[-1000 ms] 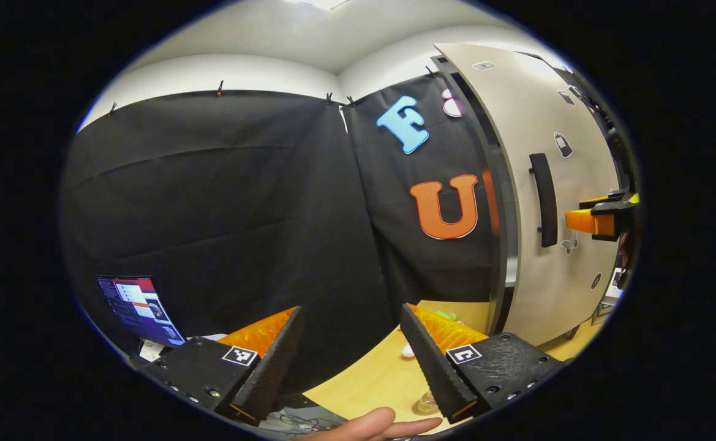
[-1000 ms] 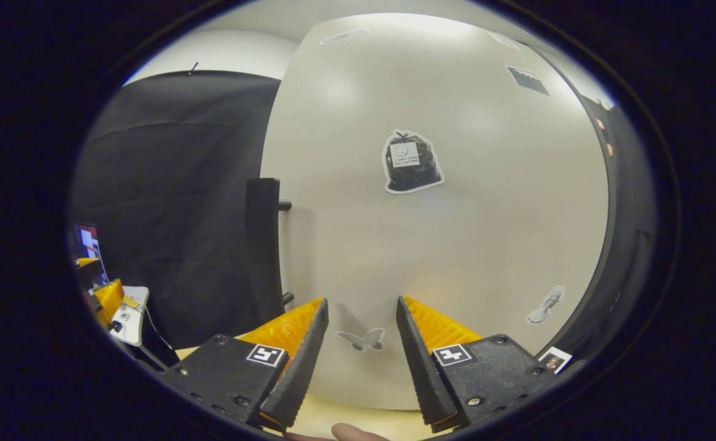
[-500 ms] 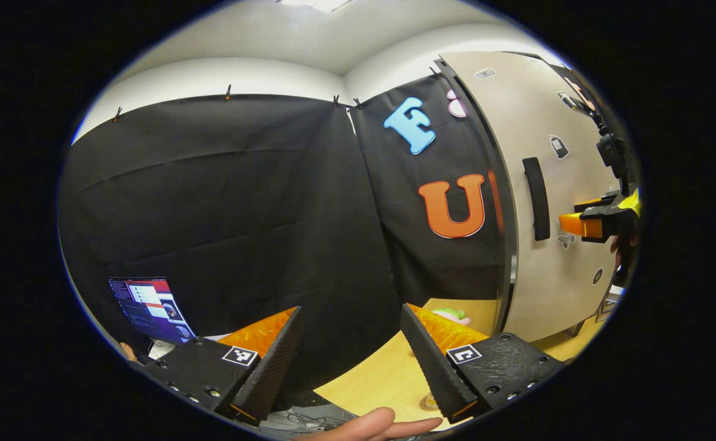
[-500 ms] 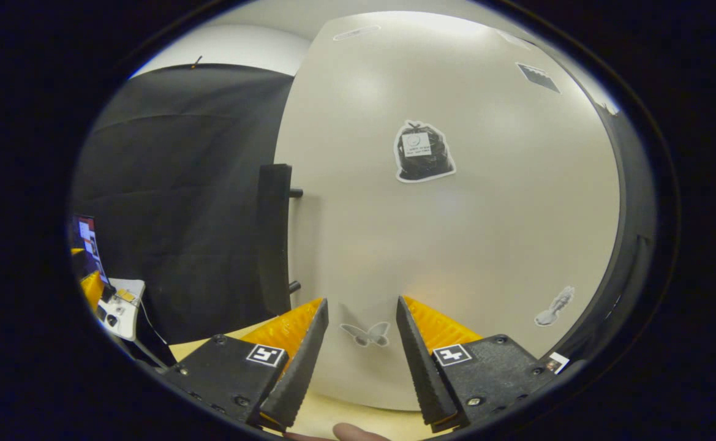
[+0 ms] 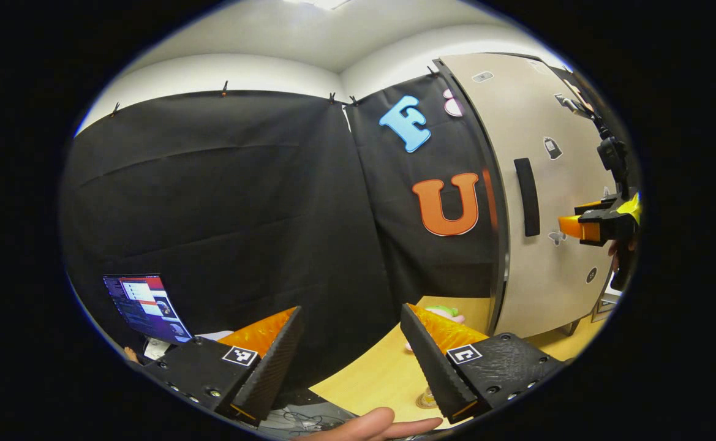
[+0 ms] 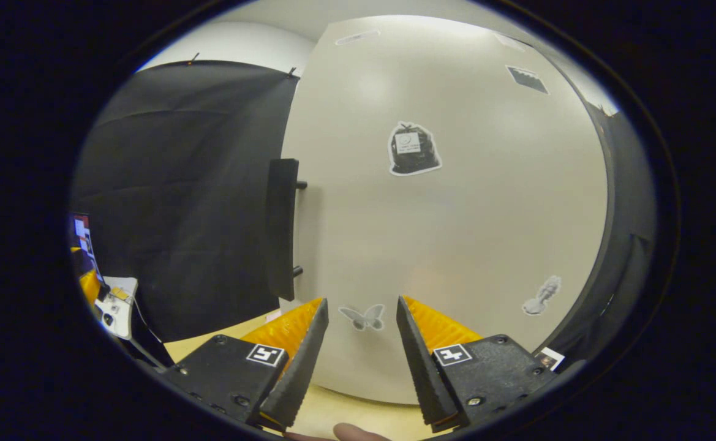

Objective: Open the cabinet door with the right hand, grasp the bottle in the cabinet with the left hand and place it on the coaster, then close the cabinet door with the right hand.

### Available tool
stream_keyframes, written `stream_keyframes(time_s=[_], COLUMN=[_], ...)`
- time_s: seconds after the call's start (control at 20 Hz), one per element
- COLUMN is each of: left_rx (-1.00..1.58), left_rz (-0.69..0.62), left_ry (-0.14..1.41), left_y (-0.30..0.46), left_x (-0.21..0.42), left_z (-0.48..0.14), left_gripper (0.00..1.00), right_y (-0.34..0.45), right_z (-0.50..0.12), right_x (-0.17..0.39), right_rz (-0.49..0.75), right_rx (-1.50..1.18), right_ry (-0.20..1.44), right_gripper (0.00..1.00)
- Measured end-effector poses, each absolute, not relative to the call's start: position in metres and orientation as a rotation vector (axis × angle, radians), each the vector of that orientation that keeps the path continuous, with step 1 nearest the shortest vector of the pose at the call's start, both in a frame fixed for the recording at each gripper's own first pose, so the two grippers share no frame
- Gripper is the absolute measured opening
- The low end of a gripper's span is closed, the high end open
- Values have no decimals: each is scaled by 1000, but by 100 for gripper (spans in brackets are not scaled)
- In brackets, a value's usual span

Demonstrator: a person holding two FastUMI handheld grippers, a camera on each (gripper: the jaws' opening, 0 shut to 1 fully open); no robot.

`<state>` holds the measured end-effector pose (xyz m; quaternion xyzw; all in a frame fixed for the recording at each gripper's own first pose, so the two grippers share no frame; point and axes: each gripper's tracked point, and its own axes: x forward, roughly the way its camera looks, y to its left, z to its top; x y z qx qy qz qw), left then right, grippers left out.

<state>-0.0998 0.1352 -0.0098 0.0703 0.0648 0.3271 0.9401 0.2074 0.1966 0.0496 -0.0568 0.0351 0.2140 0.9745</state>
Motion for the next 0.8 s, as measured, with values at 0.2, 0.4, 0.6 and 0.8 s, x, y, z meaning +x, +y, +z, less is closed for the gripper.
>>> stream_keyframes(time_s=[0.2, 0.4, 0.6, 0.8], left_rx=[123, 83, 89, 35], left_rz=[585, 410, 270, 181], left_ry=[103, 68, 37, 42], left_y=[116, 73, 26, -20], left_x=[-69, -17, 21, 38], left_z=[-5, 5, 17, 5], left_gripper=[96, 96, 100, 96], right_y=[169, 144, 111, 69], right_z=[63, 69, 68, 53], right_x=[176, 150, 132, 111], right_rz=[318, 257, 157, 8], right_rx=[-71, -62, -38, 63], right_ry=[1, -51, -64, -46], right_gripper=[74, 74, 74, 74])
